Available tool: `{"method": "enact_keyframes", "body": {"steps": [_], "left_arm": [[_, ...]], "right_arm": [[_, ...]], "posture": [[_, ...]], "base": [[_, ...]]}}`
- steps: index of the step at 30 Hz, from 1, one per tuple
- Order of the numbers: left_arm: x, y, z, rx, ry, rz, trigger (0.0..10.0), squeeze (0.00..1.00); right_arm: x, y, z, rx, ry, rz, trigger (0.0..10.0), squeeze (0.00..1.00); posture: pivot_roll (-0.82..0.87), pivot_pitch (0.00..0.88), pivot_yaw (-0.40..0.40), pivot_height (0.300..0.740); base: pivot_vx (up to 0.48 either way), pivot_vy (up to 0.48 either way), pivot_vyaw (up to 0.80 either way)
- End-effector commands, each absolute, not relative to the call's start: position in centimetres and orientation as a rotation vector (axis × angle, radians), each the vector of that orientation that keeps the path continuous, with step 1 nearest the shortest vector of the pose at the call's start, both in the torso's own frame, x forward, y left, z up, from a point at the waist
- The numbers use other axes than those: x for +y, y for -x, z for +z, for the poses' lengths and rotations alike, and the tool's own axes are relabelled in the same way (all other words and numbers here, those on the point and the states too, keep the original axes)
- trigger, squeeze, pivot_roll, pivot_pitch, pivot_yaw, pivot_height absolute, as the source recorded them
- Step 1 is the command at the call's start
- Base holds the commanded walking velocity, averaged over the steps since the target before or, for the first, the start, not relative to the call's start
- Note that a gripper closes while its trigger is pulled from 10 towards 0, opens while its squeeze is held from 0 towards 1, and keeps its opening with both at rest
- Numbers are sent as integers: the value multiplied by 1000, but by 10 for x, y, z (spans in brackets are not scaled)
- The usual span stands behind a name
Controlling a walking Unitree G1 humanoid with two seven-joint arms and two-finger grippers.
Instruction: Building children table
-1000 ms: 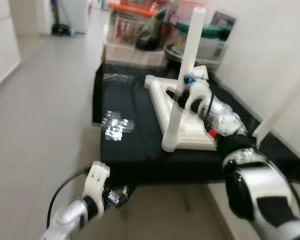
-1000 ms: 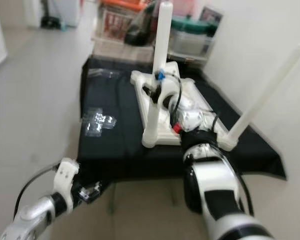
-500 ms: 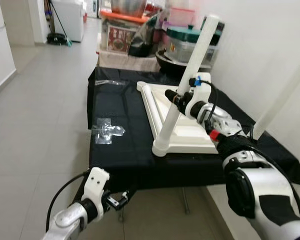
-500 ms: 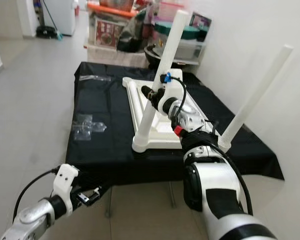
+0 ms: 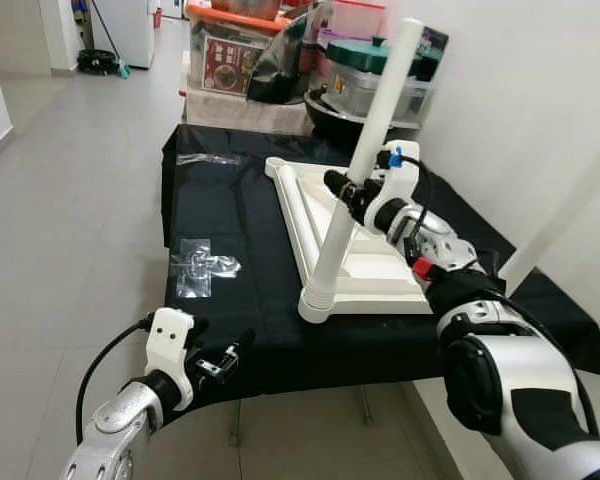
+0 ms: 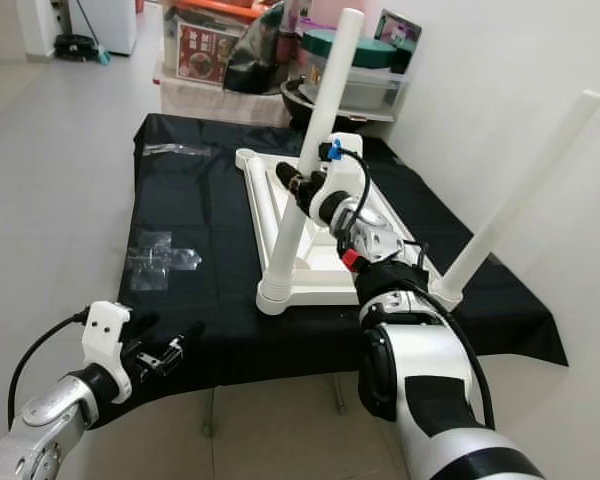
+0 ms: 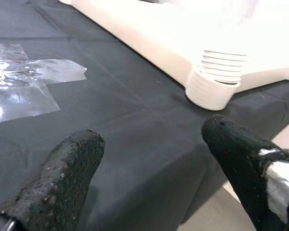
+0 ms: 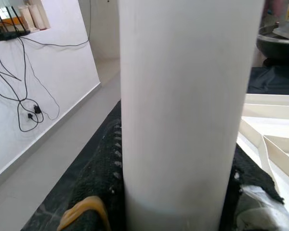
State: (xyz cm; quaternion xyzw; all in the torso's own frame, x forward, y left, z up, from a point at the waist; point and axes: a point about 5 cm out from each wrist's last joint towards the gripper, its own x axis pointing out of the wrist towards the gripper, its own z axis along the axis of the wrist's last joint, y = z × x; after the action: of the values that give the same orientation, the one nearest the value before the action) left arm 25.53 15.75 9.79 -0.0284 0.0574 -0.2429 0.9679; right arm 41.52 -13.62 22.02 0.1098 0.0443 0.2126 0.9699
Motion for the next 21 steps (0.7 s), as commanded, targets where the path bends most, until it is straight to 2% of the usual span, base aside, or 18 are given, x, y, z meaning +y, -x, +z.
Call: {"method": "enact_keyframes", "body": {"steps": [1, 21], "left_arm": [[153, -254, 99, 104, 65, -500, 10000, 0], [153, -255, 97, 112, 61, -503, 10000, 0]], "right_arm": [[-141, -398, 149, 373, -200, 392, 0, 0], [-155, -397, 145, 302, -279, 284, 0, 0]], "posture": [[61, 0, -170, 740], [55, 0, -166, 740]], "base": [[0, 0, 0], [0, 0, 0]]}}
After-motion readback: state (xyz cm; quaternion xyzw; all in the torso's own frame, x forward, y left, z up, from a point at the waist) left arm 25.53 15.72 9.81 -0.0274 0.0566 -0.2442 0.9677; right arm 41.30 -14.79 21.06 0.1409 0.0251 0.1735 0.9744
